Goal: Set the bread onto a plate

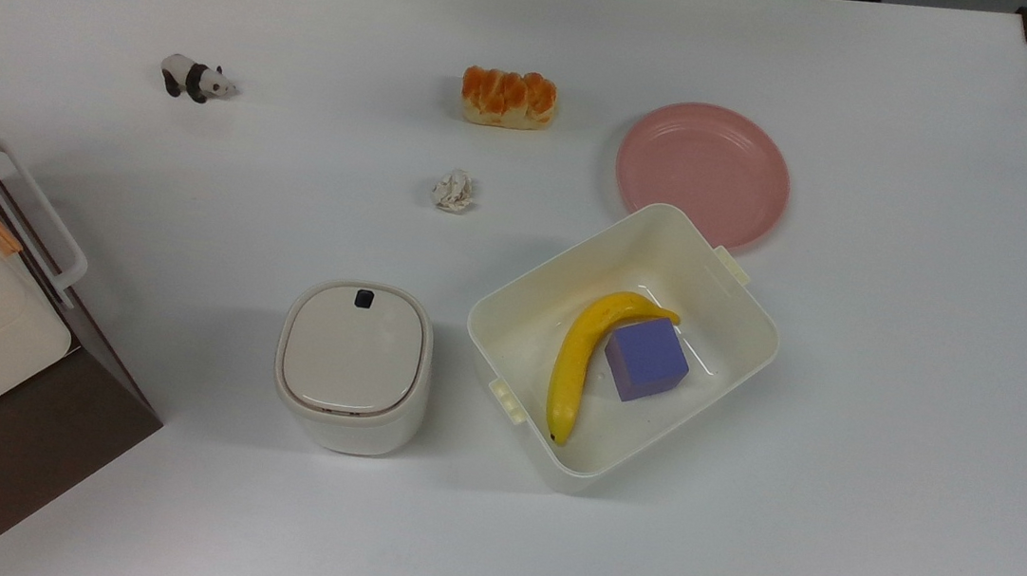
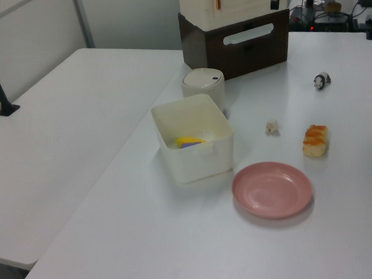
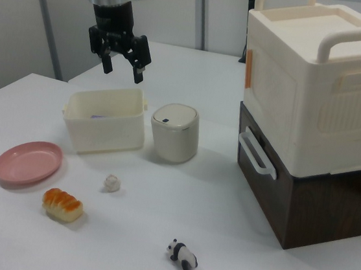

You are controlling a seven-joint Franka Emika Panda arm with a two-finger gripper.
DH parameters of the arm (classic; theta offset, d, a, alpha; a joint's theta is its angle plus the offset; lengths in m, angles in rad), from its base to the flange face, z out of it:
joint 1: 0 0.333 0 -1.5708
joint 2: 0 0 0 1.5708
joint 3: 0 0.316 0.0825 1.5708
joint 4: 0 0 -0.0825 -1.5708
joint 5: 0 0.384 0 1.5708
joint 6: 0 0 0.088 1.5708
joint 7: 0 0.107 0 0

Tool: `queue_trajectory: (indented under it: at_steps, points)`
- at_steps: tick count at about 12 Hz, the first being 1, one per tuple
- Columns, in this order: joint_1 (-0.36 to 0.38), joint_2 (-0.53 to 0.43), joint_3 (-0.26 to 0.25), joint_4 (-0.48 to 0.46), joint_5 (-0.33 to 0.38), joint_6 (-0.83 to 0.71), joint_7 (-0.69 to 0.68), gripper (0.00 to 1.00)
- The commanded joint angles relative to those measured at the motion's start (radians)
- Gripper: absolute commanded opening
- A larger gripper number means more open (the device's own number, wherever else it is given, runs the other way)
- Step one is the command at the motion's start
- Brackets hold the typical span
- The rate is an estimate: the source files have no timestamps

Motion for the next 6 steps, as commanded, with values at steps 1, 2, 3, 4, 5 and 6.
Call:
queue_trajectory:
  at_steps: [1,2,3,4,5,6]
  points:
    - [0.014,-0.044,-0.022,-0.053,0.001,0.017,-0.028,1.00]
    - [0.014,-0.044,-0.024,-0.053,0.001,0.018,-0.028,1.00]
    - [0.013,-0.045,-0.024,-0.053,0.001,0.018,-0.031,1.00]
    - [0.011,-0.045,-0.024,-0.053,0.002,0.018,-0.033,1.00]
    - [0.013,-0.045,-0.024,-0.053,0.002,0.017,-0.028,1.00]
    - [0.013,-0.047,-0.024,-0.055,0.002,0.015,-0.027,1.00]
